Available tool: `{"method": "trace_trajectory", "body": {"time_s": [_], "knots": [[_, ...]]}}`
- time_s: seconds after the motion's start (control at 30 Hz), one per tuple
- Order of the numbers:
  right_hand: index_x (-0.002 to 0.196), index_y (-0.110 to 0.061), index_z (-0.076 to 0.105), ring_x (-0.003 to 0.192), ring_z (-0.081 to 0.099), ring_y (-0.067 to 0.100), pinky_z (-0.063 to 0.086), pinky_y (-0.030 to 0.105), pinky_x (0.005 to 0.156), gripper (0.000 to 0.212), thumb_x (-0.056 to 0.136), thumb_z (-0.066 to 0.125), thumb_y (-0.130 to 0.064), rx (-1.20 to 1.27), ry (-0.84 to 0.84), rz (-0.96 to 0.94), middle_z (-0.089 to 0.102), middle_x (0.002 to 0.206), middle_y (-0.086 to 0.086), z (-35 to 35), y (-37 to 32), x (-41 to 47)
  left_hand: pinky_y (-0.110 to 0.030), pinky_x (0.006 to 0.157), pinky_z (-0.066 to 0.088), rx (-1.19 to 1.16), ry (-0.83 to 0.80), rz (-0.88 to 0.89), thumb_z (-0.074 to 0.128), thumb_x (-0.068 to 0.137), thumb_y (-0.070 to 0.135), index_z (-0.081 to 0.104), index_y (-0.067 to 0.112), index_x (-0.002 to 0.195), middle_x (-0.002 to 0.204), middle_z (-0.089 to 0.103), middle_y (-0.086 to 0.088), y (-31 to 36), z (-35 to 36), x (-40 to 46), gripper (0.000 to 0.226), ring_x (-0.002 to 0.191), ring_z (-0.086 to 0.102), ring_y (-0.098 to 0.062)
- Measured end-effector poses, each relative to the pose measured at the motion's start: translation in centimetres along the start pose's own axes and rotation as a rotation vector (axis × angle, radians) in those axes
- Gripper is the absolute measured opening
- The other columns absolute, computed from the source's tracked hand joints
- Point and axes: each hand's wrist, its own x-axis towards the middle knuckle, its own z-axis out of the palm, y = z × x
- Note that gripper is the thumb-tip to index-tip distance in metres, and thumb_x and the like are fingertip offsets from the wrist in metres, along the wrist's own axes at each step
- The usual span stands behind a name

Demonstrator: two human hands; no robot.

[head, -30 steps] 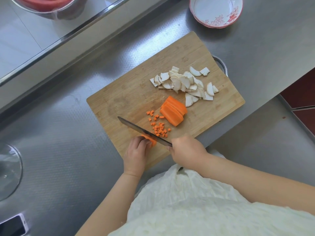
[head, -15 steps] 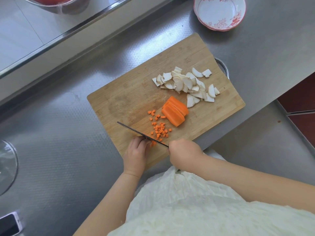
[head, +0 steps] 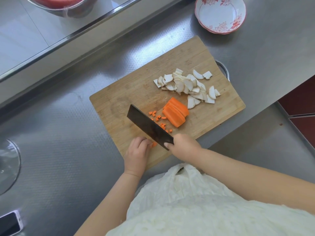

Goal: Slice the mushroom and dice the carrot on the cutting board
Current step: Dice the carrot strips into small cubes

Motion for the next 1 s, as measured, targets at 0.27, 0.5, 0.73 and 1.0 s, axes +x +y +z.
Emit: {"method": "trace_trajectory", "body": {"time_s": [0.27,0.5,0.73,1.0], "knots": [[0.078,-0.016,0.050,0.067,0.051,0.022,0.036,0.028,0.052,0.033,0.100,0.041,-0.039,-0.091,0.084,-0.140,0.050,0.068,0.002,0.2,1.0,-2.6,-0.034,0.058,0.050,0.008,-0.002,0.022,0.057,0.091,0.023,0.071,0.006,0.089,0.087,0.065,-0.008,-0.1,-0.4,-1.1,0.022,0.077,0.060,-0.025],[0.094,-0.015,0.059,0.072,0.057,0.027,0.035,0.029,0.050,0.021,0.099,0.041,-0.024,-0.311,0.104,-0.179,0.064,0.085,0.007,1.2,0.8,-2.6,-0.032,0.056,0.050,0.067,0.018,0.019,0.053,0.090,0.025,0.072,0.006,0.086,0.087,0.066,-0.008,0.0,-0.4,-0.9,0.027,0.083,0.054,-0.021],[0.095,-0.013,0.057,0.067,0.047,0.024,0.025,0.026,0.042,0.016,0.093,0.042,-0.007,-0.381,0.053,-0.152,0.036,0.062,-0.002,1.4,0.4,-2.5,-0.032,0.058,0.052,0.041,0.042,0.026,0.054,0.089,0.025,0.072,0.004,0.084,0.084,0.066,-0.009,-0.2,-0.3,-0.9,0.027,0.080,0.056,-0.023],[0.088,-0.014,0.053,0.072,0.049,0.025,0.035,0.027,0.052,0.016,0.089,0.043,-0.001,-0.321,-0.016,-0.024,0.046,0.071,0.003,1.7,-1.2,-2.0,-0.033,0.057,0.051,0.028,0.038,0.018,0.056,0.088,0.024,0.071,0.005,0.085,0.084,0.065,-0.009,-0.7,-0.1,-0.9,0.025,0.080,0.054,-0.021]]}}
